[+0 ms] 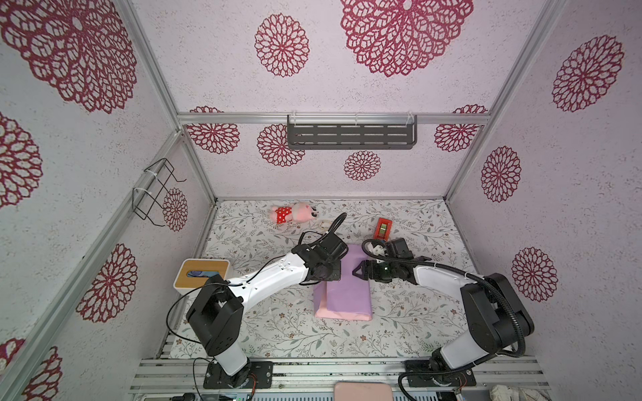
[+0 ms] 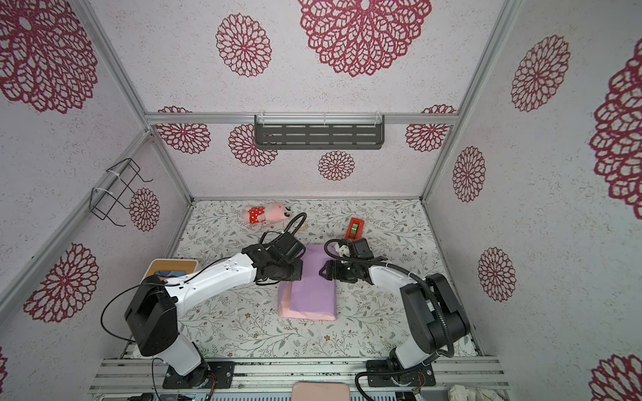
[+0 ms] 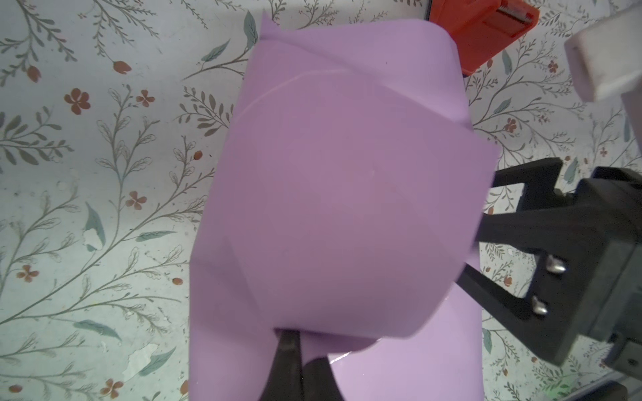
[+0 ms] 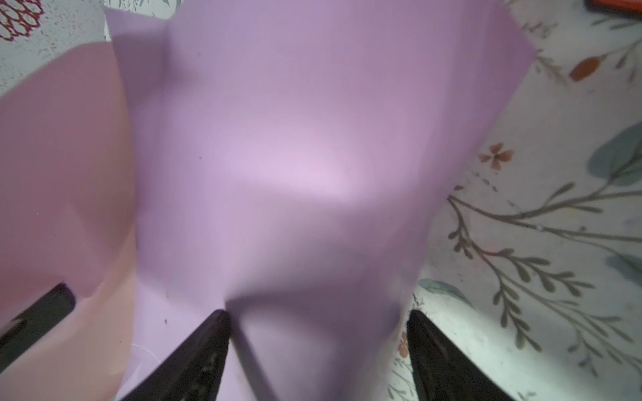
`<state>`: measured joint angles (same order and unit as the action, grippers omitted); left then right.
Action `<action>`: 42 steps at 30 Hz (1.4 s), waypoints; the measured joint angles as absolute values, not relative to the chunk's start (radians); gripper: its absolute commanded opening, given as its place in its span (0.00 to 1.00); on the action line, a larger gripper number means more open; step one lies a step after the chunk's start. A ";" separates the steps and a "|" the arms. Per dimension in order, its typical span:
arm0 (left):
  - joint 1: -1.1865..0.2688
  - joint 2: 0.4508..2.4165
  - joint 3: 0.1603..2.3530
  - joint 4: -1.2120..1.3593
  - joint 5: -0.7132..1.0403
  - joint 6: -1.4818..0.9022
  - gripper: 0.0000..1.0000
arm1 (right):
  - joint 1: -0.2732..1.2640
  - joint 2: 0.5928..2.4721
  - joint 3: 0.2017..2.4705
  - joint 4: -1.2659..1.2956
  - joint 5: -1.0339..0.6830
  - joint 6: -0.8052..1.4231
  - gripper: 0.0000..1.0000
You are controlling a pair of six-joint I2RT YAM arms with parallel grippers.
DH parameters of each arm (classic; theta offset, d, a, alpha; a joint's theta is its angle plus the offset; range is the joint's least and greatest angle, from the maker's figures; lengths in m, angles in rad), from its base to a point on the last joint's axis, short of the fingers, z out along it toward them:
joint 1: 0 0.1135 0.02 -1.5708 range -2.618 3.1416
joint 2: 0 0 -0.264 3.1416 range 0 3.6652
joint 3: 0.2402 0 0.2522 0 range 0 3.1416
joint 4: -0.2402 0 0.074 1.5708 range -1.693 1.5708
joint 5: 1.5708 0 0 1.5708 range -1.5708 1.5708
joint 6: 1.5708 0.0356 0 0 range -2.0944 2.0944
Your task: Wrap the gift box in paper
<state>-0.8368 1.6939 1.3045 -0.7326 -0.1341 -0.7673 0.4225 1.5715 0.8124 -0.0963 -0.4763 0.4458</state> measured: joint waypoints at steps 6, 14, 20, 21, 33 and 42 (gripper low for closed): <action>-0.846 1.698 1.310 -0.795 -0.204 -0.764 0.00 | 0.424 1.571 0.811 -0.094 -0.476 0.446 0.81; -0.826 1.589 1.278 -0.814 -0.286 -0.772 0.00 | 0.424 1.571 0.807 -0.086 -0.476 0.446 0.81; -0.826 1.556 1.261 -0.795 -0.305 -0.789 0.00 | 0.424 1.571 0.807 -0.086 -0.476 0.446 0.81; -0.826 1.555 1.254 -0.795 -0.306 -0.791 0.00 | 0.424 1.571 0.807 -0.086 -0.476 0.446 0.81; -0.826 1.555 1.210 -0.731 -0.212 -0.815 0.00 | 0.424 1.571 0.807 -0.086 -0.476 0.446 0.81; -0.810 1.561 1.152 -0.627 -0.081 -0.876 0.00 | 0.424 1.571 0.807 -0.085 -0.476 0.446 0.81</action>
